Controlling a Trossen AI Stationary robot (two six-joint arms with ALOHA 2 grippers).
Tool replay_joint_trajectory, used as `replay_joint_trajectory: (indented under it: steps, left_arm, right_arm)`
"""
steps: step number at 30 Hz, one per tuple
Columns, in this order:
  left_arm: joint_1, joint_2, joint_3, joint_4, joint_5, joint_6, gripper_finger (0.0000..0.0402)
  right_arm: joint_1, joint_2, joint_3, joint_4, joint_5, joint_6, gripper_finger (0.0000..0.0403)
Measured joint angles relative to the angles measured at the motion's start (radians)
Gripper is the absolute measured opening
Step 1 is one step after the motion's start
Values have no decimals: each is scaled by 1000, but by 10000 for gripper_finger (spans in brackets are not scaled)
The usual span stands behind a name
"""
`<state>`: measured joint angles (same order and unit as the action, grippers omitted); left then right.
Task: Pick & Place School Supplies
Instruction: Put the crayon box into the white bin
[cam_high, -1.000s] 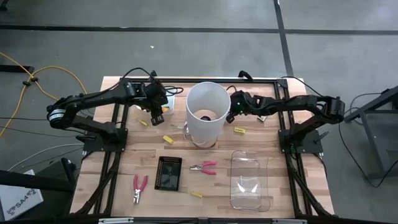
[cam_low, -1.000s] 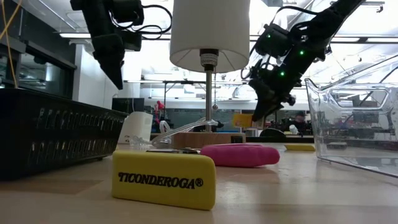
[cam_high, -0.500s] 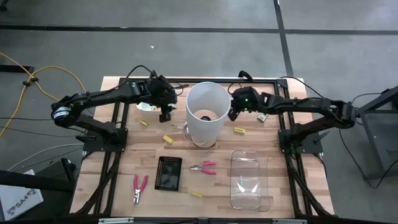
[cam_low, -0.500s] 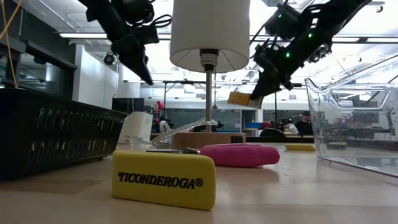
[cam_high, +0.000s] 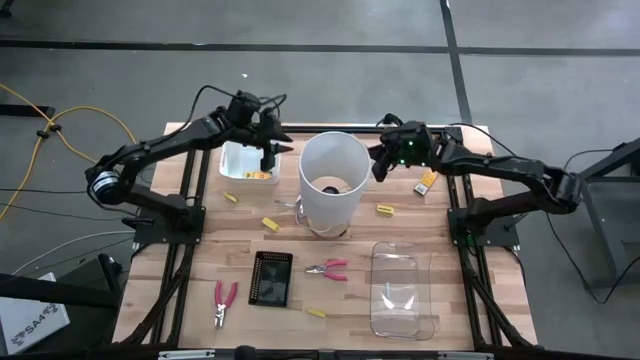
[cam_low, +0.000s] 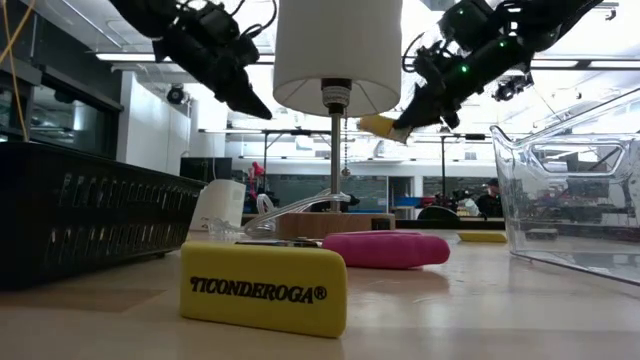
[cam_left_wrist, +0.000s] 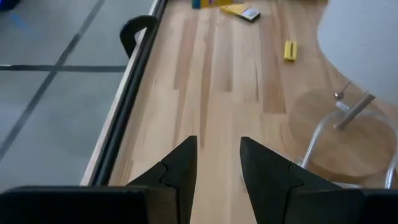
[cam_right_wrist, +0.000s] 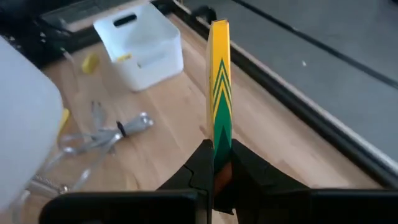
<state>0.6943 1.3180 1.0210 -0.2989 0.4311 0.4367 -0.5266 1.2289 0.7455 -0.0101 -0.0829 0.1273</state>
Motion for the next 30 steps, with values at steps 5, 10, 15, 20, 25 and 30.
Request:
replay_joint_trajectory:
  steps: [5, 10, 15, 20, 25, 30]
  left_arm:
    - [48, 32, 0, 25, 69, 8, 117]
    - [80, 38, 0, 70, 108, 20, 117]
    - [123, 37, 0, 137, 232, 28, 117]
    - [167, 37, 0, 211, 269, 46, 117]
    - [214, 37, 0, 317, 373, 32, 117]
    - [229, 66, 0, 400, 466, -1, 117]
  right_arm:
    - [-5, 29, 96, -24, -23, -88, 25]
    - [-22, 109, 247, -131, -24, -177, 25]
    - [-39, 211, 381, -234, -48, -231, 25]
    - [-45, 276, 466, -250, -85, -278, 25]
    - [-84, 305, 513, -247, -156, -290, 25]
    - [-107, 310, 519, -240, -205, -293, 25]
